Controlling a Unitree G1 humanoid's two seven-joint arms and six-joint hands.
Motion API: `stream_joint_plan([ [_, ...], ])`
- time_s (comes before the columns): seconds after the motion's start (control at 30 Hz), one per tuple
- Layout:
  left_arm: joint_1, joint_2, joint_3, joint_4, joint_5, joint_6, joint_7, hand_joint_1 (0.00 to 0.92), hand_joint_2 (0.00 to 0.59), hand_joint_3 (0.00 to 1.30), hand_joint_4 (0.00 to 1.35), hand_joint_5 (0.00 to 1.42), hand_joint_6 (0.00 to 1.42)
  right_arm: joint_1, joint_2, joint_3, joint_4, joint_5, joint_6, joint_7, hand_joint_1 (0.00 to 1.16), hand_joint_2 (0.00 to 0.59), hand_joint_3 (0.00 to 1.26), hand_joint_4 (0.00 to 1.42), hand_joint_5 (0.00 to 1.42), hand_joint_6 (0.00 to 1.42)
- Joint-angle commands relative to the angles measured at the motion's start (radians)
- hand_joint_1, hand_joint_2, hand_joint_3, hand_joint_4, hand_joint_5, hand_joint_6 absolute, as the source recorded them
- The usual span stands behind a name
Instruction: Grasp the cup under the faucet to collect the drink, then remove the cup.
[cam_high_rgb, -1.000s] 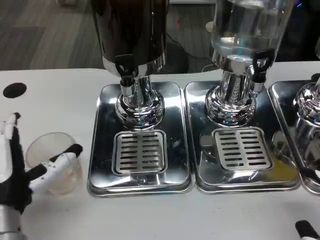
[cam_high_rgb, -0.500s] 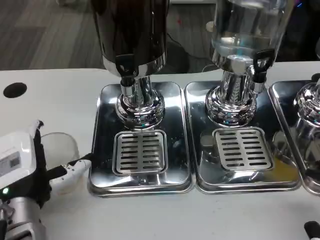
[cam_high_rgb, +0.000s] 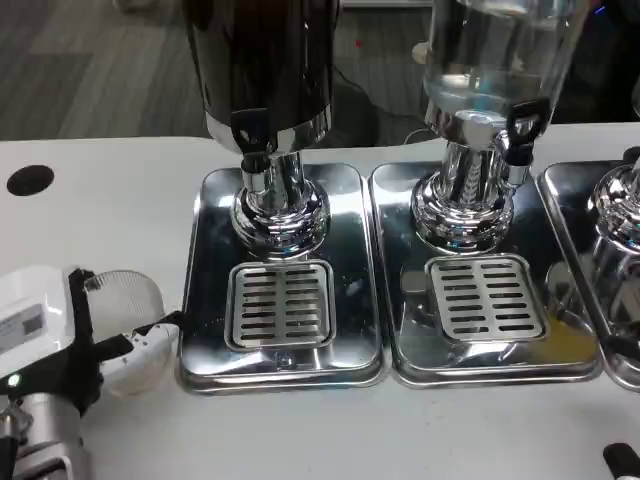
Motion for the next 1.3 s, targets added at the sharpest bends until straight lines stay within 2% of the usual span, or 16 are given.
stream_joint_plan([
  [0.03,-0.009,0.002,-0.016,0.023,0.009,-0.005,0.043,0.295,0.074,0.51,0.6,0.79,0.84,-0.001,0.008,0.01,-0.006,0.005,-0.014,0.01,0.51,0.343,0.14,0.0,0.0,0.0],
  [0.27,-0.002,0.002,-0.022,0.028,0.002,-0.008,0.08,0.353,0.088,0.58,0.67,0.87,0.89,-0.003,0.007,0.021,-0.008,0.006,-0.008,0.011,0.5,0.34,0.14,0.0,0.0,0.0],
  [0.43,0.002,0.008,-0.029,0.026,0.002,-0.011,0.084,0.402,0.081,0.59,0.66,0.87,0.9,-0.007,0.009,0.026,-0.006,0.011,-0.005,0.015,0.5,0.34,0.14,0.0,0.0,0.0],
  [0.93,0.054,-0.009,-0.014,-0.115,0.0,-0.035,0.127,0.392,0.072,0.59,0.66,0.87,0.9,-0.008,0.008,0.037,0.01,0.011,-0.013,0.02,0.5,0.34,0.13,0.0,0.0,0.0],
  [1.3,0.046,-0.041,-0.003,-0.18,-0.008,-0.059,0.128,0.384,0.071,0.59,0.65,0.87,0.9,-0.006,0.006,0.042,0.028,0.022,-0.029,0.028,0.5,0.339,0.13,0.0,0.0,0.0],
])
